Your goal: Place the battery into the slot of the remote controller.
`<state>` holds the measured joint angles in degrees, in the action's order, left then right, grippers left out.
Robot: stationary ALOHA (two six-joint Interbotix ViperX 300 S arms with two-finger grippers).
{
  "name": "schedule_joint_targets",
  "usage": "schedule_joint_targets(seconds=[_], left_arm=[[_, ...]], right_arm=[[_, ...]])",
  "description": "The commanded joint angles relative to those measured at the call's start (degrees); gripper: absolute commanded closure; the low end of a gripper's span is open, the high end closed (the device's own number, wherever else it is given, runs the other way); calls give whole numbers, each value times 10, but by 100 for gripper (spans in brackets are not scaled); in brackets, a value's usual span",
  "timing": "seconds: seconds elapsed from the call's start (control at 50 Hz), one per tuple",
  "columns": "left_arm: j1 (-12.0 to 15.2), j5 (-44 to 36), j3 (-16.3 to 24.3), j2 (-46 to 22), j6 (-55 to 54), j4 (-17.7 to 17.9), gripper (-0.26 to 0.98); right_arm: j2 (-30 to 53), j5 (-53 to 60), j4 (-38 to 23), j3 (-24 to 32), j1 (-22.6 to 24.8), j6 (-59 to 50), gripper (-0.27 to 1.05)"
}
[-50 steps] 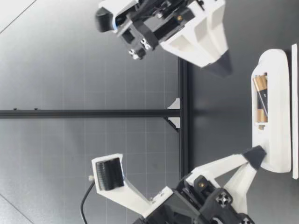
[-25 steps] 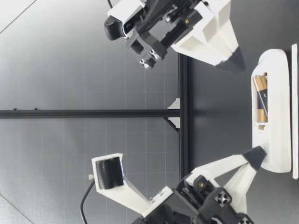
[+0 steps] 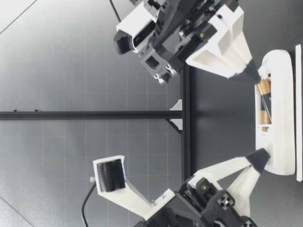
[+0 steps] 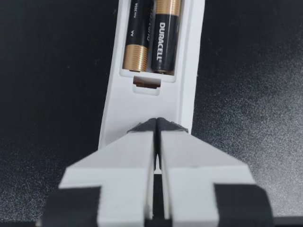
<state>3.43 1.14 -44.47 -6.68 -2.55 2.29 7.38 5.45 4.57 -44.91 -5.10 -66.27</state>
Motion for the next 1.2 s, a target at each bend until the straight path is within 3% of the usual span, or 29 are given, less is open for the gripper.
schedule_joint_targets(seconds=[0.0, 0.38, 0.74, 0.98, 1.18], left_arm=[[1, 5, -1, 6, 0, 1, 88], [1, 4, 10, 8, 1, 1, 88], [1, -11, 96, -11, 13, -2, 88], [1, 3, 149, -70, 14, -3, 88], [1, 19, 164, -107, 11, -4, 88]], right_arm=[[0, -4, -6, 19, 5, 1, 87], [-17, -18, -18, 18, 8, 8, 87], [-134, -126, -224, -16, 7, 8, 87], [-156, -130, -233, -43, 7, 9, 87], [-155, -115, -233, -45, 7, 10, 87]])
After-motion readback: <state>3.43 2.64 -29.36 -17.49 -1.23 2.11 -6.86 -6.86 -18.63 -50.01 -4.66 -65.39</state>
